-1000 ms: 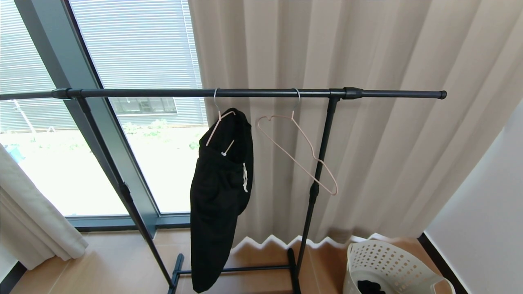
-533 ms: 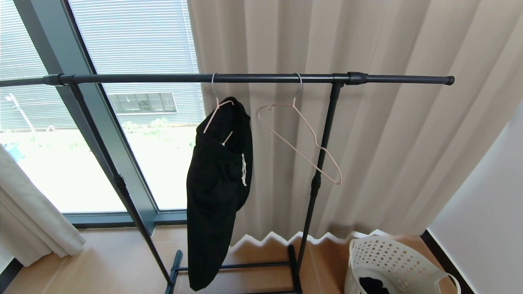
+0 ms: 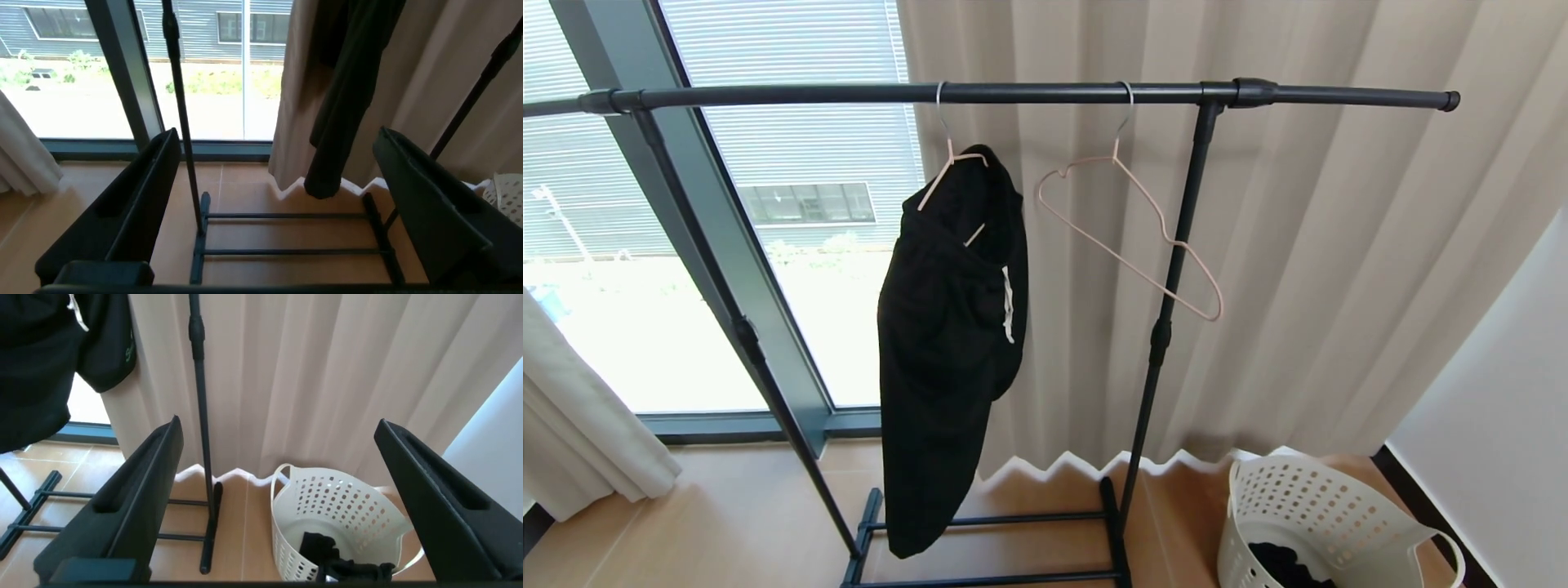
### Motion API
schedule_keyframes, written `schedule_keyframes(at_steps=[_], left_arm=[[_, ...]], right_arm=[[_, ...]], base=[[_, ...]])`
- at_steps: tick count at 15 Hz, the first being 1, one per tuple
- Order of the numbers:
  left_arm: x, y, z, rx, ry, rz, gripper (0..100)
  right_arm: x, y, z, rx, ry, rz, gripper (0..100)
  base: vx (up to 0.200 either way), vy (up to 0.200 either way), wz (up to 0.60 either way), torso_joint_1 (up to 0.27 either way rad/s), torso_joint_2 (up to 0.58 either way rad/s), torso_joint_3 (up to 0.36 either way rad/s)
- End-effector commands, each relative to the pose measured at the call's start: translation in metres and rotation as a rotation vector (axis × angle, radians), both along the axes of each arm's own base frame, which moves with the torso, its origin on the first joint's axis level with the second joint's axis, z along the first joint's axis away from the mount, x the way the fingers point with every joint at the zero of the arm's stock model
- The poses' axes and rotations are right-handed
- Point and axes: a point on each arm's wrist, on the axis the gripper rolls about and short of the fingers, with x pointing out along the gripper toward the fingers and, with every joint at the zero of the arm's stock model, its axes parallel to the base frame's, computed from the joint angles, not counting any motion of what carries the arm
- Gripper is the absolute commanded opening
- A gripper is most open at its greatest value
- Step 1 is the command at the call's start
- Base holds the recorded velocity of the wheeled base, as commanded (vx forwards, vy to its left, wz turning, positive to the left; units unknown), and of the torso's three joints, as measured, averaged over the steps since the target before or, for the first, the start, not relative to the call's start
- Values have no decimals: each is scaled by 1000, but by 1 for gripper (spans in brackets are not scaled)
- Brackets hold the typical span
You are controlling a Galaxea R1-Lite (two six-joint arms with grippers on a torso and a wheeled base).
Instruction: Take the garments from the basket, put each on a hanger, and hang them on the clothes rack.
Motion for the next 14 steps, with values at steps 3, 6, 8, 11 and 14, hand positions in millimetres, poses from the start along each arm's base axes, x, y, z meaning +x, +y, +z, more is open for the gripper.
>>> schedule_keyframes(at_steps=[3,6,8,11,14], left_arm=[[0,0,0,-1,1,1,100],[0,0,0,-1,1,1,100],[0,0,0,-1,1,1,100],[0,0,0,1,1,1,100],[0,0,0,1,1,1,100]], right_arm=[[0,0,0,1,0,1,100],[0,0,0,-1,0,1,100],[0,0,0,1,0,1,100],[0,0,0,1,0,1,100],[0,0,0,2,0,1,100]], base=[[0,0,0,-194,531,334],[0,0,0,-183,504,326],[0,0,0,-156,503,330],[0,0,0,-145,487,339],[0,0,0,-121,473,346]])
